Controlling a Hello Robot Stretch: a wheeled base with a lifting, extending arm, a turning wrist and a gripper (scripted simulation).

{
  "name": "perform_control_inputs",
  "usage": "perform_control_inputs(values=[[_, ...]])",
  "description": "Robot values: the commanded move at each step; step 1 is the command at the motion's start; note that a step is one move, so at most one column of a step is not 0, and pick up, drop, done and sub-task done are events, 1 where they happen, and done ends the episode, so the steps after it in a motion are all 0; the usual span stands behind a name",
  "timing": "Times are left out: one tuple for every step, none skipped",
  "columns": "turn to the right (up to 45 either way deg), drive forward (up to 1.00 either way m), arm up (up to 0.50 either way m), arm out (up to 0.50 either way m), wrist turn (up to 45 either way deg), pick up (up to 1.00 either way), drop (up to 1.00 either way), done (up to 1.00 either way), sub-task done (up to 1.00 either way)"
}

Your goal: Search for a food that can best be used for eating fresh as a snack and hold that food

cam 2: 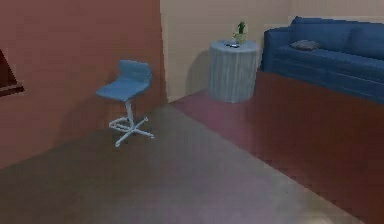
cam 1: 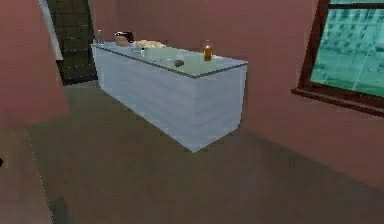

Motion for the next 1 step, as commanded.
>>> perform_control_inputs(values=[[-45.0,0.00,0.00,0.00,0.0,0.00,0.00,0.00,0.00]])
